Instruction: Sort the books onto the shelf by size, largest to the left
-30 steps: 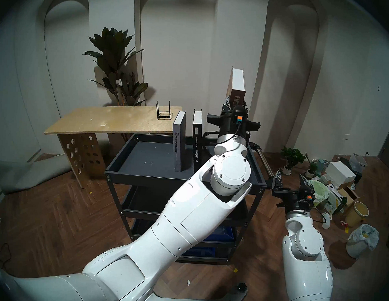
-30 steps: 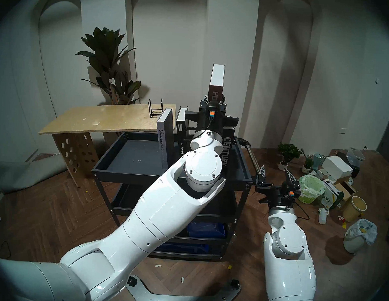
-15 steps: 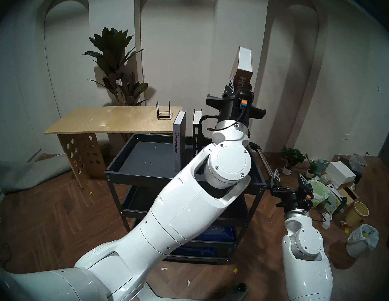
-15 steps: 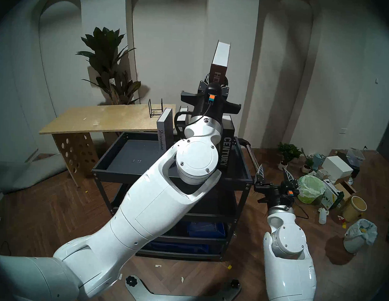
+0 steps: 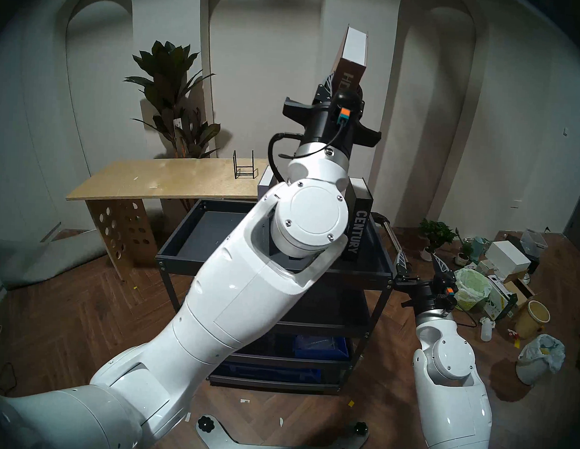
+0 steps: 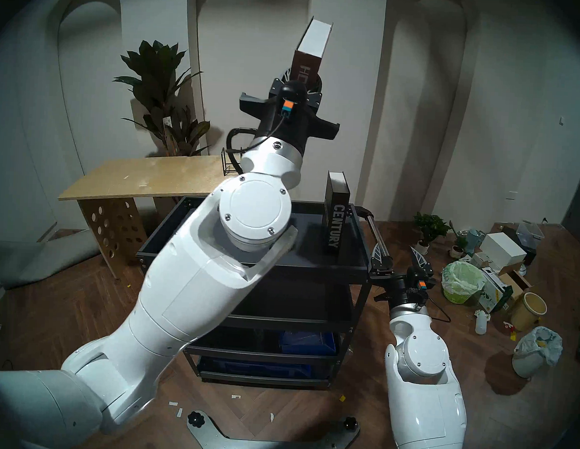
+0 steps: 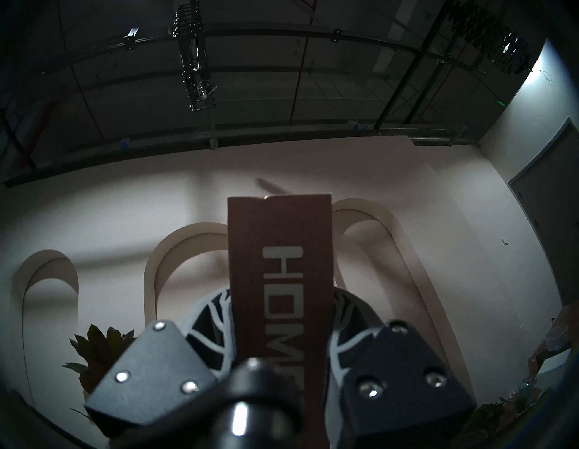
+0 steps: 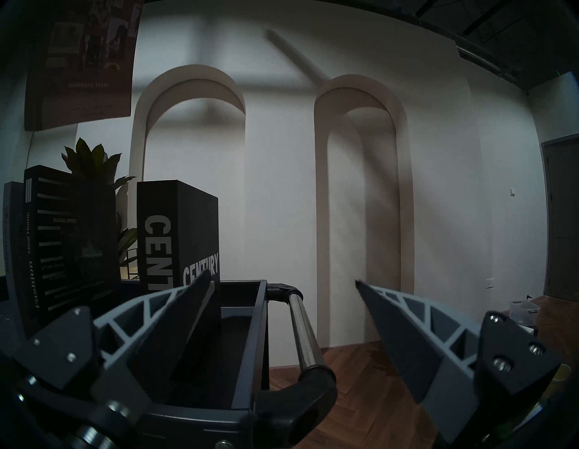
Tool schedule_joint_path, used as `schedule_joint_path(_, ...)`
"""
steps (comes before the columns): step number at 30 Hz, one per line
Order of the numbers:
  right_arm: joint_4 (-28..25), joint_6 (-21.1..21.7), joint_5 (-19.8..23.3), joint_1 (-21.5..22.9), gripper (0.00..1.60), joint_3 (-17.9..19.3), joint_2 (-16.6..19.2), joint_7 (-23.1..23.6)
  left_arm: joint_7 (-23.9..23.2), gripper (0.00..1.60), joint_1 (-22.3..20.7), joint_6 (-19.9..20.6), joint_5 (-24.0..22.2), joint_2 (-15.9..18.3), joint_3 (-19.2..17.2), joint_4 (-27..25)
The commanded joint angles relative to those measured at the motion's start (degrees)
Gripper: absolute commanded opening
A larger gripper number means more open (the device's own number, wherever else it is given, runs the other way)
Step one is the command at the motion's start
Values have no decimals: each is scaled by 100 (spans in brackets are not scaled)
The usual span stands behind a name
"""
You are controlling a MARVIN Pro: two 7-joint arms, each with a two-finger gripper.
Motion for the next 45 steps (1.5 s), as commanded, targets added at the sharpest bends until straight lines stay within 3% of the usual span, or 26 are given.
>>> schedule_joint_path(1, -222, 6, -83, 155, 160, -160, -39, -3, -413, 0, -225, 278, -2, 614, -442, -655)
schedule_joint_path(9, -324, 60, -212, 134, 160, -340, -73, -9, -1103, 0, 263, 523, 146, 1196, -1137, -806)
schedule_joint_path(20, -540, 266, -537, 127, 160, -683, -123, -103, -1792, 0, 911, 362, -341, 1997, -2259, -777)
schedule_joint_path(31, -1055, 544, -907, 67, 160, -1038, -286, -430, -2469, 0, 1194, 292, -1550, 2020, -3187, 117)
schedule_joint_path(38, -1374, 725, -1149, -88, 160, -1240, -374, -668, -2622, 0, 1062, 105, -1935, 1937, -3467, 987)
schedule_joint_path(45, -1508, 891, -1380, -205, 160, -1396, -443, -919, -2773, 0, 836, -537, -2191, 1736, -3532, 1905)
